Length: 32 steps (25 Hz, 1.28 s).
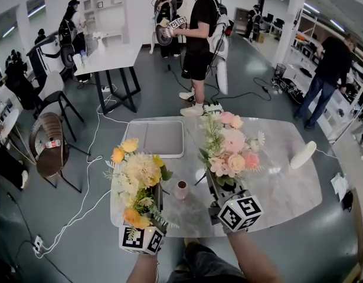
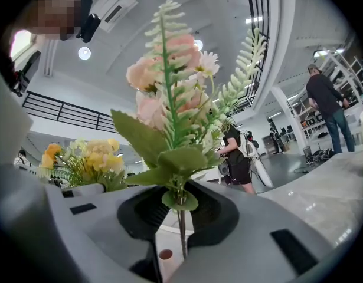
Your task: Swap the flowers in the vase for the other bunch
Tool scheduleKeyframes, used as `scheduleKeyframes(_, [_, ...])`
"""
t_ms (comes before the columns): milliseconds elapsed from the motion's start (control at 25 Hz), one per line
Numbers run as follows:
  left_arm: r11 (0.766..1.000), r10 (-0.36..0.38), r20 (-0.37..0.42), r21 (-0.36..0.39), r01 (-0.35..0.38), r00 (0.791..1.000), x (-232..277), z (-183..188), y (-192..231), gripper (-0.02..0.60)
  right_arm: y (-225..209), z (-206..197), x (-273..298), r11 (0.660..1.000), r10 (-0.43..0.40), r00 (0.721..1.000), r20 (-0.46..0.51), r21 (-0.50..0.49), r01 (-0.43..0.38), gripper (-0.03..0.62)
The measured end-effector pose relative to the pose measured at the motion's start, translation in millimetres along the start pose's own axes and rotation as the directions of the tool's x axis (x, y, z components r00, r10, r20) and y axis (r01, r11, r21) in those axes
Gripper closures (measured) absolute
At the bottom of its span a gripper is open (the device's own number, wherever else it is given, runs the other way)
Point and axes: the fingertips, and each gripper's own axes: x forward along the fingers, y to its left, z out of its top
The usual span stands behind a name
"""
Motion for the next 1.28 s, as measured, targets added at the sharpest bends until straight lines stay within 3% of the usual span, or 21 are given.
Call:
scheduleKeyframes(520, [0.997, -0.075, 0.067, -0.012, 0.076, 0.995, 31.9, 23.8, -24.5, 0.500, -12.8, -14.5, -3.1, 1.000, -0.009, 0.999, -0.034, 0.021, 0.010, 0.510])
scheduleKeyframes(1280, [0.997, -0.077, -0.043, -0.033, 0.075, 0.996, 51.1, -38.1, -34.5, 0.500, -33.9, -34.1, -7.7, 0.998, -0.008, 0.998, -0.061, 0.058, 0.012, 0.510])
